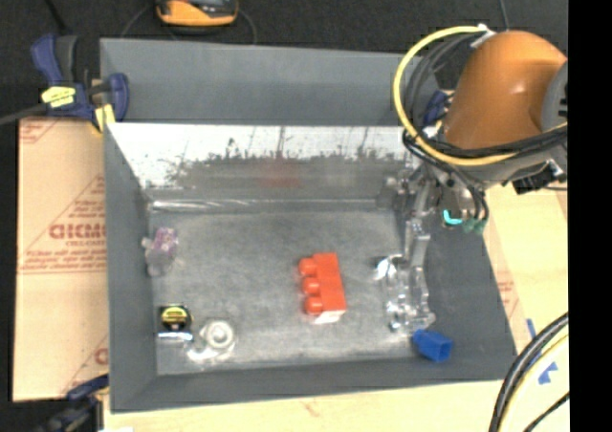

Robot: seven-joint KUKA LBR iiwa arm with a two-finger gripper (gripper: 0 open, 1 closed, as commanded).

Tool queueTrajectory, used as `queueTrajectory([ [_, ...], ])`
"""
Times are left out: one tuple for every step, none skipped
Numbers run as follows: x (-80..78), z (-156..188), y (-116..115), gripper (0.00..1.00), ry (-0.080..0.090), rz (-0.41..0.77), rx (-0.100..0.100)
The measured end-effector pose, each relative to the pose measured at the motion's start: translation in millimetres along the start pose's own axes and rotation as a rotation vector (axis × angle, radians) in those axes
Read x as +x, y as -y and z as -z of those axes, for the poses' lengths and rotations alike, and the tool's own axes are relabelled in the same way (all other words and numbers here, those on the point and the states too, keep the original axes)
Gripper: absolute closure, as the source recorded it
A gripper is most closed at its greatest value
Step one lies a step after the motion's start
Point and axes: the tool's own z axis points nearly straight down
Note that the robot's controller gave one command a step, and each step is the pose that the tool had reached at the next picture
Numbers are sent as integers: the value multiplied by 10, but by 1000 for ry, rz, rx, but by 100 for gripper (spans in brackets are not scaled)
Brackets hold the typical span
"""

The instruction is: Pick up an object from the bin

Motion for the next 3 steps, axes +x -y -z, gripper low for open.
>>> queueTrajectory([
  [306, -1574, -762, 0, 10, 562, 0],
  [61, -1263, -603, 0, 10, 802, 3],
  [141, -1069, -985, 0, 10, 1236, 3],
])
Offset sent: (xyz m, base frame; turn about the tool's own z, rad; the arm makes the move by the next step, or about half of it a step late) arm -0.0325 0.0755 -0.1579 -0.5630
